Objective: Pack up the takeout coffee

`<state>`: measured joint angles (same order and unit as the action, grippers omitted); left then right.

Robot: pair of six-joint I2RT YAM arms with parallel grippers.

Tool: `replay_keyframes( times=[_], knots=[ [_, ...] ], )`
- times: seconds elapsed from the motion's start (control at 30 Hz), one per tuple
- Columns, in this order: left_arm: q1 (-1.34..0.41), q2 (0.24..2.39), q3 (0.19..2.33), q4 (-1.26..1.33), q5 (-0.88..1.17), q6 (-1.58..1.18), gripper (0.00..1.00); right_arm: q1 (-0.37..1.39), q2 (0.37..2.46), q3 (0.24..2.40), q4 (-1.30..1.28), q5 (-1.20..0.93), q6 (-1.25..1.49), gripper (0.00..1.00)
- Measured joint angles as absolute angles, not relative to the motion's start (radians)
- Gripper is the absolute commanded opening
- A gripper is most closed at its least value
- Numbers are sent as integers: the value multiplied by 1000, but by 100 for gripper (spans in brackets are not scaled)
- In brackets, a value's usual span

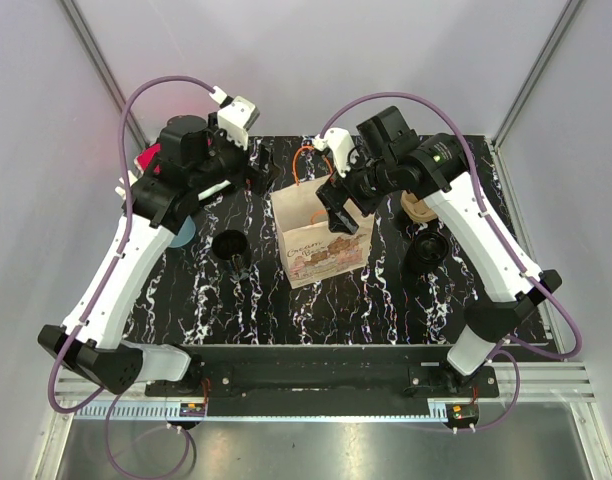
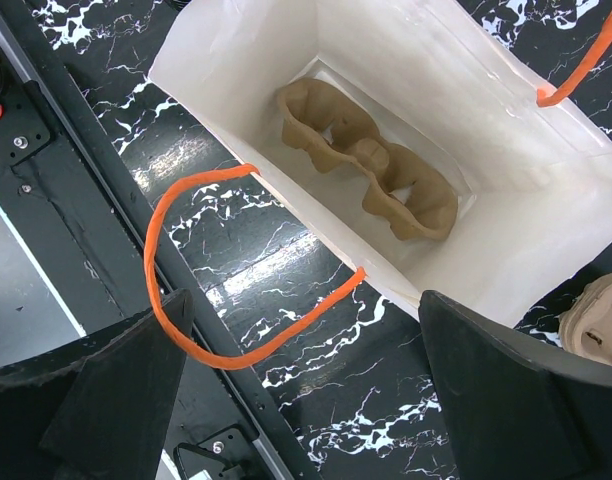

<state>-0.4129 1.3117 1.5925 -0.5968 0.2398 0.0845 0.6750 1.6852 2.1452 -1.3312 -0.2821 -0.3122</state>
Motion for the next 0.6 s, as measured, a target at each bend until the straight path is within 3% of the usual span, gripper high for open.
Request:
replay_keyframes(
  times=[0.6],
  knots=[
    [-424, 1360, 1591, -599, 318, 81, 99, 675, 1604, 2199, -1211, -142, -358, 100]
  ],
)
